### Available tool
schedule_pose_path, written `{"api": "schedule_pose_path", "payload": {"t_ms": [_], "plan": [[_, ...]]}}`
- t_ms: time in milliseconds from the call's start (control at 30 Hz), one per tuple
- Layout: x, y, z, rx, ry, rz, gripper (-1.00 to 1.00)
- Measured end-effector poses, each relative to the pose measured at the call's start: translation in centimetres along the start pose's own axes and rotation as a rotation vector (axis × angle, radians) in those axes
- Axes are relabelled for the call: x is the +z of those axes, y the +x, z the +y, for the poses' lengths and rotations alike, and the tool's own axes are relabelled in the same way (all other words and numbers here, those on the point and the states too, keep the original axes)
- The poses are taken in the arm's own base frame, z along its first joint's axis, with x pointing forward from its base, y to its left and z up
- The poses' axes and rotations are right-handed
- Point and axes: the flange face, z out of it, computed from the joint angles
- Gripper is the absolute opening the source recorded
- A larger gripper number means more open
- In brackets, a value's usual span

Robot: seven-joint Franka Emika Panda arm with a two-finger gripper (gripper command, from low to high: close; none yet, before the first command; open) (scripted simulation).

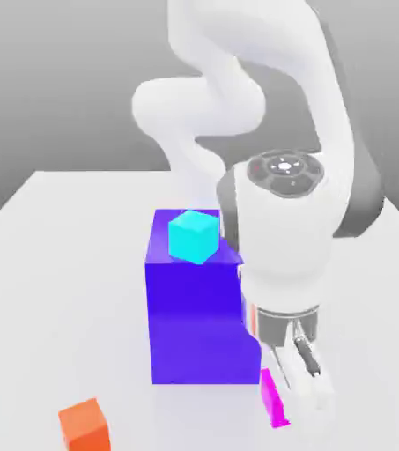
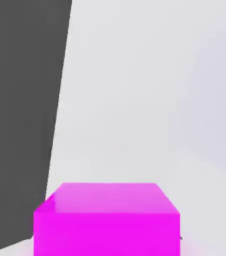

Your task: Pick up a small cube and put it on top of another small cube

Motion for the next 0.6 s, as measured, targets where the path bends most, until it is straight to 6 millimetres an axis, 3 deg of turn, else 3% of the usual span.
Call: {"api": "schedule_pose_path", "payload": {"t_ms": [133,300,367,400,433,600], "plan": [[-1.4,4.9,-8.7,0.311,0.016,-0.008,-1.0],[-4.2,12.9,-18.1,0.682,0.054,-0.024,-1.0],[-3.8,16.7,-21.6,0.836,0.073,-0.018,-1.0],[-2.5,18.6,-23.4,0.913,0.081,-0.014,-1.0],[-0.9,20.1,-24.7,0.97,0.088,-0.01,1.0],[-0.9,20.1,-24.7,0.97,0.088,-0.01,1.0]]}}
